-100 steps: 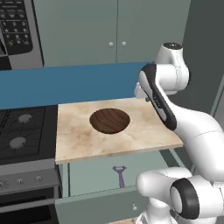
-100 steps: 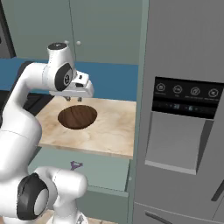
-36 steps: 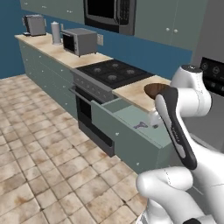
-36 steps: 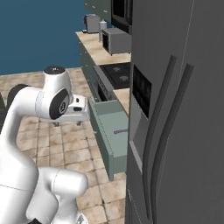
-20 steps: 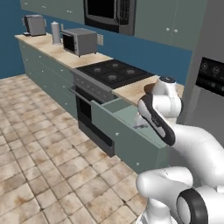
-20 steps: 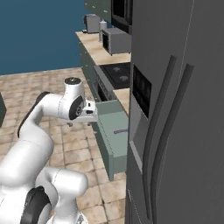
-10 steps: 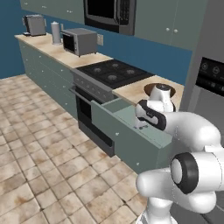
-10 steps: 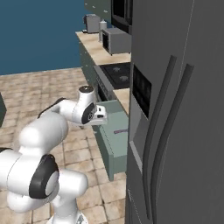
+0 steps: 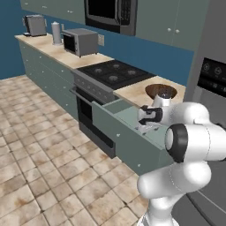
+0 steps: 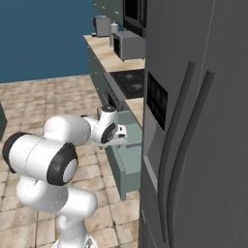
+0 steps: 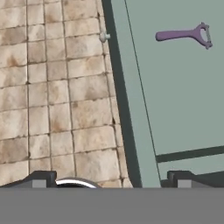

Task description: Pick the peeler from the drawer and place it on the counter.

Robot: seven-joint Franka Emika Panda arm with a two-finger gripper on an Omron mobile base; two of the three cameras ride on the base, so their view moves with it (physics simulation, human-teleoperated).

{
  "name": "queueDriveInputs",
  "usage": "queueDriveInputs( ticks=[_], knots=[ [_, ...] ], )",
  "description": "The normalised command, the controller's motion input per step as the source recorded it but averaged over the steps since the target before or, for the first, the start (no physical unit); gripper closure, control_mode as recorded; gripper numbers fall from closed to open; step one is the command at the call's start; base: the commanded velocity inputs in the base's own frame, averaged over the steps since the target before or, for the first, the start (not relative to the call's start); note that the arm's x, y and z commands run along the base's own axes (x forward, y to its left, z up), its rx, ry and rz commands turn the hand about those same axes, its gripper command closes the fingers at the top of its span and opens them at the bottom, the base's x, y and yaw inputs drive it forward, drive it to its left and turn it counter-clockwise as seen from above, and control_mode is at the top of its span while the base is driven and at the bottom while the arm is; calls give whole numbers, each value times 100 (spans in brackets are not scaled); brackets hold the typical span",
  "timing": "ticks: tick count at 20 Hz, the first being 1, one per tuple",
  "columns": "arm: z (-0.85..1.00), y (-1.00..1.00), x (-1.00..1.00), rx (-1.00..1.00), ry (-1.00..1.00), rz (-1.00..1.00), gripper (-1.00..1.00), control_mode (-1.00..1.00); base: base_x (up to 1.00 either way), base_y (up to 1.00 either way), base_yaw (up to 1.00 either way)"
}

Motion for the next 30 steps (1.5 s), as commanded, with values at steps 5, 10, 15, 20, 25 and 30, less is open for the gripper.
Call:
queueDriveInputs(
  ticks=[5,10,15,20,25,30],
  knots=[
    [-54,-27,34,0,3,5,-100,-100,0,0,0],
    [-46,-29,31,0,0,7,-100,-100,0,0,0],
    [-64,-9,26,0,1,8,-100,-100,0,0,0],
    [-82,6,-39,0,6,19,-100,-100,0,0,0],
    [-80,79,-100,0,0,29,-100,-100,0,0,0],
    [-35,100,-100,0,0,23,-100,-100,0,0,0]
  ],
)
